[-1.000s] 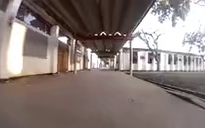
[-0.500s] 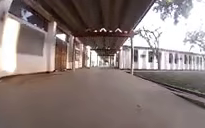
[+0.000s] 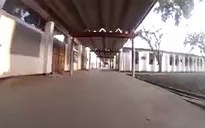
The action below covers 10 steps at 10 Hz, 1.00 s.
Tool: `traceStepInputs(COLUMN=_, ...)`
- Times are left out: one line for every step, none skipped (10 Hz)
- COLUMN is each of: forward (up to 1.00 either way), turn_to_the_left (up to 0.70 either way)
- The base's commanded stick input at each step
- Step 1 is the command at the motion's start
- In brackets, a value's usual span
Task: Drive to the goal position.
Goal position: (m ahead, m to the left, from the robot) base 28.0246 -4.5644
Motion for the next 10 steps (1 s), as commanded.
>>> traceStepInputs(forward=0.70, turn_to_the_left=0.00)
traceStepInputs(forward=0.70, turn_to_the_left=0.00)
traceStepInputs(forward=0.70, turn_to_the_left=0.00)
traceStepInputs(forward=0.70, turn_to_the_left=0.00)
traceStepInputs(forward=0.70, turn_to_the_left=0.00)
traceStepInputs(forward=0.70, turn_to_the_left=0.00)
traceStepInputs(forward=0.70, turn_to_the_left=0.00)
traceStepInputs(forward=0.70, turn_to_the_left=0.00)
traceStepInputs(forward=0.70, turn_to_the_left=0.00)
traceStepInputs(forward=0.70, turn_to_the_left=0.00)
